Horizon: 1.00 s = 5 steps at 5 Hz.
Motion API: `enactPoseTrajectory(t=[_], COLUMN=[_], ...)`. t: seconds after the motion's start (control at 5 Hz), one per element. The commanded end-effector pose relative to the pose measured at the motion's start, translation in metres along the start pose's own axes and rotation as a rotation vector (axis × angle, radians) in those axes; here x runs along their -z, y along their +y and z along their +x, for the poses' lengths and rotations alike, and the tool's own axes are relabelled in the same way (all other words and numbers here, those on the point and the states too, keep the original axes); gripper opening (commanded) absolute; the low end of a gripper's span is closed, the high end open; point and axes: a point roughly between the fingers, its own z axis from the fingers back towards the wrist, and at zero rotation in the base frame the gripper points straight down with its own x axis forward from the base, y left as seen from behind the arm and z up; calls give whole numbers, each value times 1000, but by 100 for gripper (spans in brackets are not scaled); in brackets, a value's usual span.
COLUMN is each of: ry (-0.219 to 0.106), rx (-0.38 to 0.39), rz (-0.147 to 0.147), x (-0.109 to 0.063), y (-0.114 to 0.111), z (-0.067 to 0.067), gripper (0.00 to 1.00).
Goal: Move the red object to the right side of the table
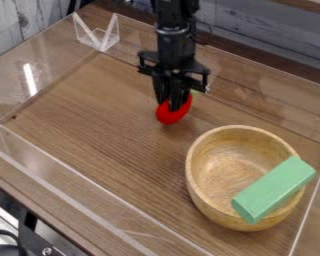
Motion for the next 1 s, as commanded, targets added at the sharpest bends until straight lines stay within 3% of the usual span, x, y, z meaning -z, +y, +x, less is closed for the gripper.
enactPoseTrajectory(t=[0.0,0.2,0.8], ry=[-38,-38,-38], rx=[10,10,26], rz=[0,-7,-14], x=[-4,-1,5], y=[-1,-2,-11], z=[4,1,-3], gripper=[0,100,100])
